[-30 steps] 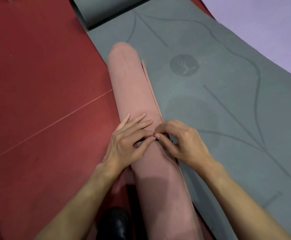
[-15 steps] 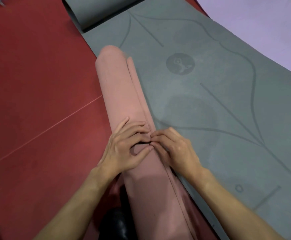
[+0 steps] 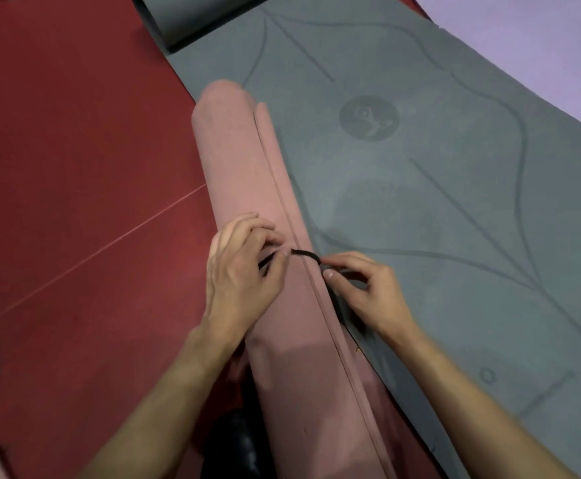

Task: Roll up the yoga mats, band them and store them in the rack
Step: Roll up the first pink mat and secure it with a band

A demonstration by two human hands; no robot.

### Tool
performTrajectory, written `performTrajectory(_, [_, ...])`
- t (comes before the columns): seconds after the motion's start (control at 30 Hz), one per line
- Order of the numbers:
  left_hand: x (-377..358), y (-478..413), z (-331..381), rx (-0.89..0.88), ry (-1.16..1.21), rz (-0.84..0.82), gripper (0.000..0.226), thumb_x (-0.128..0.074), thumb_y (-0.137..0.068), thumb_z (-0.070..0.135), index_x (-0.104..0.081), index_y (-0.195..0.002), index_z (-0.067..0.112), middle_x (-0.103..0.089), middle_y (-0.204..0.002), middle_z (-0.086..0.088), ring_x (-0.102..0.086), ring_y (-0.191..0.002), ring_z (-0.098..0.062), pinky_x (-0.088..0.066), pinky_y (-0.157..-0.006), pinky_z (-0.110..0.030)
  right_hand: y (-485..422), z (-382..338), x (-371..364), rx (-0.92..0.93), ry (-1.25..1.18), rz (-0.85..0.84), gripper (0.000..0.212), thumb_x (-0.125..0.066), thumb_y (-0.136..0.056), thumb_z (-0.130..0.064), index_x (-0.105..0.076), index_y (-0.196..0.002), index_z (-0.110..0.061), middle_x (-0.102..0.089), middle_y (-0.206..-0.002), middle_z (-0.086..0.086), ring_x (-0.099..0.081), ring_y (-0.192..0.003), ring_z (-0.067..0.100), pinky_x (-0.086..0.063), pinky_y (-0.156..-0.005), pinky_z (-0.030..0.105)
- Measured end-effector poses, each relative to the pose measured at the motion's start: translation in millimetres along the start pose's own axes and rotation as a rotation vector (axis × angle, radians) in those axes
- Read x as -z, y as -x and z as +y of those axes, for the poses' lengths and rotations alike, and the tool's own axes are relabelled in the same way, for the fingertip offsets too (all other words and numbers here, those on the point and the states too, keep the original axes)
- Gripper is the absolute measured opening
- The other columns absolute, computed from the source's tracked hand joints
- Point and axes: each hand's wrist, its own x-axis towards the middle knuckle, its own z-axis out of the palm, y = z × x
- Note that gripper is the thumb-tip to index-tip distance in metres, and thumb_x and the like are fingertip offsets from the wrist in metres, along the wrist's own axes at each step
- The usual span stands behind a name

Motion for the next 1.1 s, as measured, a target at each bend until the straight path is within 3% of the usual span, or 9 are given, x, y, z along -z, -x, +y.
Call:
performTrajectory(0.1, [2, 0, -1, -0.053, 0.025, -0.063, 0.022, -0.079, -0.084, 0.037, -0.076, -0.097, 0.018, -0.066, -0.119, 0.004, -0.053, -0.134, -0.019, -0.038, -0.114, -0.042, -5, -1, -4, -0.075, -0.057, -0.002, 0.024, -0.077, -0.094, -0.016, -0.078, -0.117, -0.022, -0.076, -0.111, -0.009, -0.071, -0.101, 0.005, -0.054, -0.092, 0.025])
performTrajectory(0.23, [2, -5, 1, -0.012, 0.057, -0.045, 0.009, -0.075, -0.088, 0.030, -0.075, -0.087, 0.021, -0.068, -0.115, 0.009, -0.055, -0.132, -0.015, -0.040, -0.111, -0.037, -24, -12, -12, -0.012, -0.012, 0.014, 0.014, -0.076, -0.094, -0.015, -0.080, -0.105, -0.023, -0.074, -0.098, -0.005, -0.068, -0.090, 0.004, -0.049, -0.080, 0.017])
performTrajectory(0.4, [14, -1, -9, 0.020, 0.170, 0.007, 0.011, -0.078, -0.093, 0.023, -0.077, -0.093, 0.013, -0.067, -0.117, 0.002, -0.060, -0.126, -0.016, -0.043, -0.103, -0.016, -44, -18, -12, 0.061, 0.113, -0.009, 0.008, -0.067, -0.100, -0.012, -0.074, -0.103, -0.016, -0.065, -0.095, -0.011, -0.062, -0.084, 0.001, -0.045, -0.076, 0.013])
performTrajectory(0.6, [23, 41, -42, -0.024, 0.101, 0.071, 0.018, -0.069, -0.096, 0.022, -0.073, -0.097, 0.004, -0.067, -0.120, -0.003, -0.063, -0.119, -0.022, -0.052, -0.098, -0.032, -31, -13, -18, -0.086, 0.019, 0.024, 0.020, -0.069, -0.098, -0.016, -0.072, -0.101, -0.035, -0.070, -0.100, -0.015, -0.066, -0.089, 0.007, -0.052, -0.077, 0.027])
performTrajectory(0.67, [19, 41, -40, 0.033, 0.116, 0.120, 0.012, -0.065, -0.097, 0.015, -0.071, -0.094, 0.006, -0.067, -0.115, -0.001, -0.063, -0.114, -0.020, -0.052, -0.096, -0.036, -30, -18, -18, -0.028, 0.082, 0.041, 0.014, -0.069, -0.098, -0.024, -0.072, -0.111, -0.029, -0.068, -0.110, -0.016, -0.064, -0.096, 0.004, -0.051, -0.082, 0.025])
performTrajectory(0.83, [14, 13, -27, 0.100, 0.039, 0.132, 0.002, -0.070, -0.096, 0.010, -0.071, -0.095, 0.012, -0.065, -0.112, 0.003, -0.062, -0.108, -0.019, -0.053, -0.088, -0.041, -26, -43, -38, 0.113, 0.191, 0.042, 0.042, -0.064, -0.095, -0.047, -0.070, -0.131, -0.027, -0.057, -0.143, -0.012, -0.049, -0.135, 0.009, -0.040, -0.110, 0.024])
performTrajectory(0.9, [13, 8, -23, 0.162, 0.086, 0.122, 0.009, -0.070, -0.096, 0.015, -0.071, -0.104, 0.015, -0.062, -0.124, 0.006, -0.059, -0.119, -0.016, -0.052, -0.094, -0.042, -21, -49, -45, 0.081, 0.174, 0.049, 0.048, -0.065, -0.094, -0.048, -0.066, -0.136, -0.025, -0.053, -0.149, -0.011, -0.044, -0.139, 0.010, -0.037, -0.113, 0.021])
performTrajectory(0.97, [9, 13, -18, 0.189, 0.167, 0.053, 0.036, -0.066, -0.096, 0.027, -0.065, -0.131, 0.017, -0.050, -0.150, 0.004, -0.046, -0.141, -0.015, -0.044, -0.113, -0.039, -15, -51, -49, 0.023, 0.141, 0.041, 0.063, -0.063, -0.093, -0.053, -0.055, -0.148, -0.023, -0.045, -0.157, -0.010, -0.035, -0.147, 0.007, -0.029, -0.117, 0.017])
performTrajectory(1.1, [-1, 34, -6, 0.372, 0.318, -0.097, 0.068, -0.049, -0.101, 0.047, -0.027, -0.163, 0.031, -0.009, -0.172, 0.016, -0.007, -0.158, -0.002, -0.015, -0.129, -0.033, -1, -54, -54, -0.211, 0.079, -0.066, 0.098, -0.058, -0.087, -0.072, -0.019, -0.165, -0.027, -0.020, -0.170, -0.014, -0.017, -0.154, -0.003, -0.020, -0.124, 0.022])
